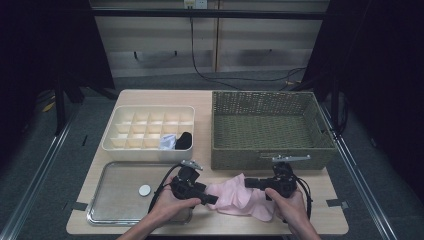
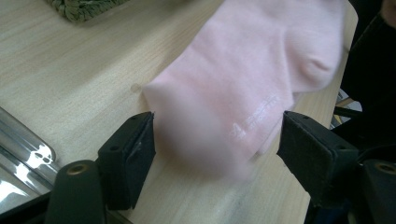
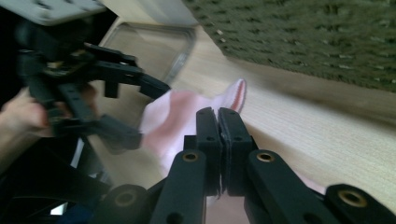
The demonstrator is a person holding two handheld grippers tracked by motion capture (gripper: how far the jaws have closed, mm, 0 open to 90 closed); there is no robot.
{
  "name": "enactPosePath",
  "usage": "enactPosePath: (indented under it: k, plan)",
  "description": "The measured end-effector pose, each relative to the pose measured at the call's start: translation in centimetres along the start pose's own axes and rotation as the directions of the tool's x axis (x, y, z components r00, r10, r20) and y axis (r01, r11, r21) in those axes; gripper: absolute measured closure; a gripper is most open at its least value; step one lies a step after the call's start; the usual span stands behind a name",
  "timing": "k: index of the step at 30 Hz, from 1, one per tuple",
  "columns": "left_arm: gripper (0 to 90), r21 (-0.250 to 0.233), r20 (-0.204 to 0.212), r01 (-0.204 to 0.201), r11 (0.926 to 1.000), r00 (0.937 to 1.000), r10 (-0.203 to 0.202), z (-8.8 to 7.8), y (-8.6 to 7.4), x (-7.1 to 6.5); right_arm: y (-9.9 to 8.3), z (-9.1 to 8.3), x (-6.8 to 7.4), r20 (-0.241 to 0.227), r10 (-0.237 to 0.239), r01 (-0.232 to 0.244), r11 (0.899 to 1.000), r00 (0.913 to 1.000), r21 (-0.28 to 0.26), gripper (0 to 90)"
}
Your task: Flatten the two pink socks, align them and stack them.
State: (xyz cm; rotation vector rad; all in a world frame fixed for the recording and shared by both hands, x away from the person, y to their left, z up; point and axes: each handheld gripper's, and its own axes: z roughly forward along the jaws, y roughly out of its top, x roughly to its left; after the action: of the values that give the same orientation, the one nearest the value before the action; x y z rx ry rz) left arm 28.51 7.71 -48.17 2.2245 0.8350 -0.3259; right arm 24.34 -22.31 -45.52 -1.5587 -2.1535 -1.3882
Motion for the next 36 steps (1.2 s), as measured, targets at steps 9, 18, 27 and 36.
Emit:
enactPosePath:
  k: [9, 18, 27, 36]
  plan:
    - [57.5, 0.031, -0.072, -0.009, 0.9995, 0.9974, 0.012, 0.2, 0.2, 0.9, -1.7, -0.7, -1.4, 0.036, 0.038, -0.039, 0.999, 0.9986, 0.019, 88.2]
    - [57.1, 0.022, -0.107, -0.001, 0.9998, 0.9942, 0.003, -0.4, -0.1, 1.3, -2.3, -0.9, -2.0, 0.047, 0.045, -0.046, 0.999, 0.9978, 0.015, 88.2]
    - [85.2, 0.038, -0.074, -0.032, 0.9988, 0.9967, 0.035, -0.1, -0.1, 1.2, -2.6, -1.2, -2.3, 0.056, 0.046, -0.047, 0.999, 0.9974, 0.022, 88.2]
    - [86.1, -0.068, -0.020, -0.041, 0.9969, 0.9990, 0.039, -2.3, 1.0, 0.2, -1.7, -3.0, -1.8, 0.040, 0.044, -0.043, 0.999, 0.9982, -0.030, 88.2]
